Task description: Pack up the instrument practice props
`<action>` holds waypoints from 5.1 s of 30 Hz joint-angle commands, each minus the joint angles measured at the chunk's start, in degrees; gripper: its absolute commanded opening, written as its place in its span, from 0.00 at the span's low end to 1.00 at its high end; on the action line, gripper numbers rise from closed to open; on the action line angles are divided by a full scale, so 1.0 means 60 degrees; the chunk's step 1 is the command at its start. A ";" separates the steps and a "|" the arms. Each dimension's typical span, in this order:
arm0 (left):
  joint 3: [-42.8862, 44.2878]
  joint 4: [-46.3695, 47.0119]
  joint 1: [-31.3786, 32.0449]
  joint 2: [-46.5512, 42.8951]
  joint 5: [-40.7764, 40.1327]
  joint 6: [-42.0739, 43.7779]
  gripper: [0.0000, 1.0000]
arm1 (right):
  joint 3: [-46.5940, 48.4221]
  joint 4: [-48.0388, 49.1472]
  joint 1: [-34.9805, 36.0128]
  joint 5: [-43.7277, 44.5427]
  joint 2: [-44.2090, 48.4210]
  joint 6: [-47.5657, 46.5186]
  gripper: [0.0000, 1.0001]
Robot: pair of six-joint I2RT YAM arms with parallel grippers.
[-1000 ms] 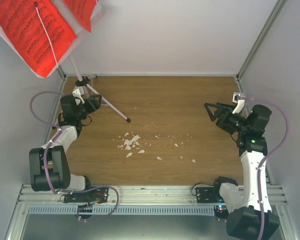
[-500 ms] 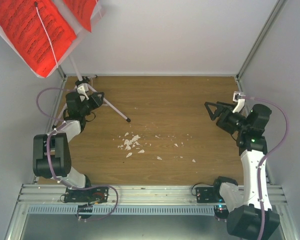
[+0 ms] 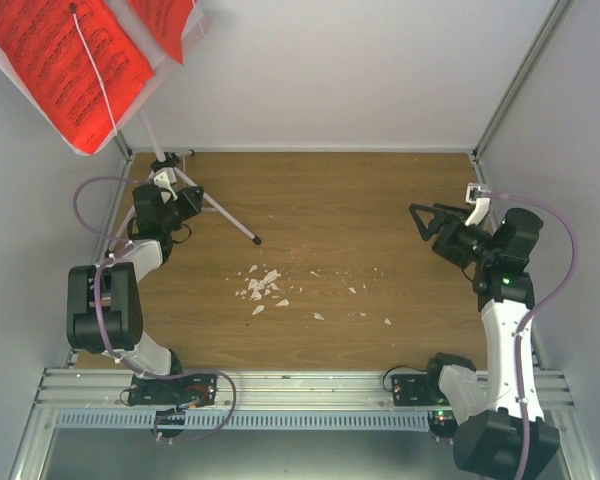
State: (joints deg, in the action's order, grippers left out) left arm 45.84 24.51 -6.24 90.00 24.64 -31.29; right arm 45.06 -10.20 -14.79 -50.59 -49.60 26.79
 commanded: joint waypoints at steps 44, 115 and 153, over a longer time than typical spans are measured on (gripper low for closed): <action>0.0018 -0.1598 0.4454 -0.0664 0.3952 0.2789 0.00 | -0.0330 0.0299 0.0253 -0.0179 0.0458 -0.0964 0.99; 0.1042 -0.5891 0.2988 -0.5933 -0.2679 0.4509 0.99 | 0.3778 0.6608 0.6102 0.1584 -0.7692 -0.3278 0.23; 0.0782 -0.5922 0.2988 -0.6192 -0.3489 0.4651 0.99 | 0.1229 0.5804 0.7474 0.9576 -0.4888 -0.2260 0.78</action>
State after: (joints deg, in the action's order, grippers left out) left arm 51.18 -13.13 11.90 54.04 5.45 -4.23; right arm 54.81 26.02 29.95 4.49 -82.30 11.35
